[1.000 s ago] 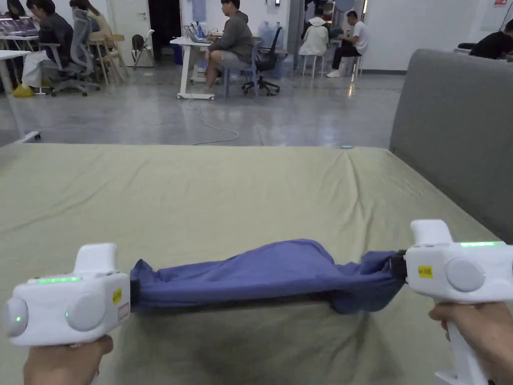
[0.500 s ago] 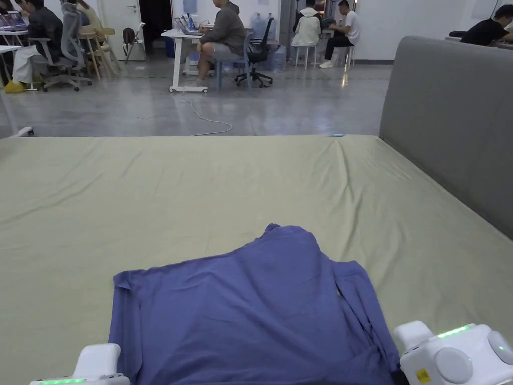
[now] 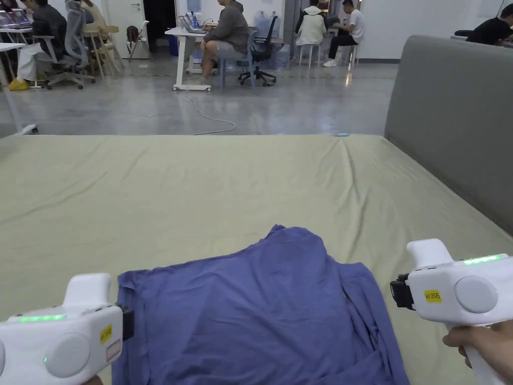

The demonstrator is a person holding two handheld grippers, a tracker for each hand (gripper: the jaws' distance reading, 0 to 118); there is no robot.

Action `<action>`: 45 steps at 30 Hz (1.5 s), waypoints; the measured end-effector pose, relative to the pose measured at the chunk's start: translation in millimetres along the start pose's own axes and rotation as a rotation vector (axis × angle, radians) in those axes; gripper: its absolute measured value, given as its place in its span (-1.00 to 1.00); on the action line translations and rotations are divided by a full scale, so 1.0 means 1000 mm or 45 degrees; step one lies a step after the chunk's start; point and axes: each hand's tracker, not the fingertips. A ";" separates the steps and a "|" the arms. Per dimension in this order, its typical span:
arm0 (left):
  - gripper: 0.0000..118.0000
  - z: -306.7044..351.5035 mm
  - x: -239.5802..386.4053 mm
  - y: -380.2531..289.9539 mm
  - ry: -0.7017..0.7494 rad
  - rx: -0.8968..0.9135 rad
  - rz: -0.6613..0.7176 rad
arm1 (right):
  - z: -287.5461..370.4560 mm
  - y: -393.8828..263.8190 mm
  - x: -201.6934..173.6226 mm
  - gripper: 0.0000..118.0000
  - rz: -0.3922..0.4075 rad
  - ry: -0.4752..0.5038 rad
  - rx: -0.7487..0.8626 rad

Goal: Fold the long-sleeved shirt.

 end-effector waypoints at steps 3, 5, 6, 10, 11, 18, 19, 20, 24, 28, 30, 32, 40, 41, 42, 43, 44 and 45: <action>-1.00 -0.018 -0.008 0.027 -0.034 -0.005 0.038 | -0.014 0.005 -0.009 -1.00 0.032 0.033 -0.023; -1.00 -0.040 -0.014 0.049 -0.012 -0.013 0.018 | -0.022 0.009 -0.011 -1.00 0.029 0.047 -0.034; -1.00 -0.053 -0.019 0.058 -0.015 -0.014 0.020 | -0.027 0.009 -0.013 -1.00 0.028 0.059 -0.042; -0.05 -0.137 -0.046 0.098 0.048 -0.120 0.070 | -0.053 0.016 -0.020 -1.00 0.027 0.076 -0.082; 0.51 -0.161 -0.048 0.106 0.098 -0.201 0.049 | -0.060 0.017 -0.023 -1.00 0.028 0.079 -0.089; 0.82 -0.278 -0.083 0.120 0.200 -0.427 0.029 | -0.105 0.041 -0.022 -1.00 0.004 0.152 -0.137; 0.79 -0.285 -0.081 0.119 0.204 -0.418 0.031 | -0.111 0.048 -0.022 -1.00 0.006 0.147 -0.139; 0.75 -0.295 -0.084 0.116 0.220 -0.446 0.036 | -0.119 0.057 -0.019 -1.00 0.009 0.137 -0.134; 0.51 -0.308 -0.075 0.096 0.239 -0.516 -0.013 | -0.158 0.107 -0.004 -1.00 0.007 0.095 -0.118; -1.00 -0.275 -0.063 0.096 0.236 -0.368 -0.081 | -0.219 0.163 0.013 -0.77 -0.033 0.057 -0.143; -1.00 -0.263 -0.061 0.095 0.131 -0.377 -0.025 | -0.251 0.180 0.018 0.46 -0.016 0.076 -0.201; -1.00 -0.257 -0.059 0.094 0.110 -0.354 -0.024 | -0.287 0.187 0.018 0.66 -0.015 0.047 -0.269; -1.00 -0.252 -0.065 0.095 0.079 -0.381 0.063 | -0.372 0.172 -0.009 0.52 0.168 0.005 -0.612; -1.00 -0.251 -0.065 0.096 0.081 -0.379 0.056 | -0.377 0.169 -0.014 0.35 0.165 0.013 -0.596; -1.00 -0.250 -0.065 0.097 0.082 -0.377 0.056 | -0.376 0.166 -0.018 0.15 0.135 0.068 -0.563; -1.00 -0.250 -0.064 0.098 0.079 -0.379 0.059 | -0.375 0.167 -0.024 0.11 0.150 0.006 -0.561; -1.00 -0.250 -0.064 0.100 0.070 -0.381 0.061 | -0.369 0.168 -0.026 -0.12 0.155 0.007 -0.554; -1.00 -0.249 -0.063 0.101 0.067 -0.379 0.060 | -0.364 0.170 -0.025 -0.81 0.135 0.059 -0.536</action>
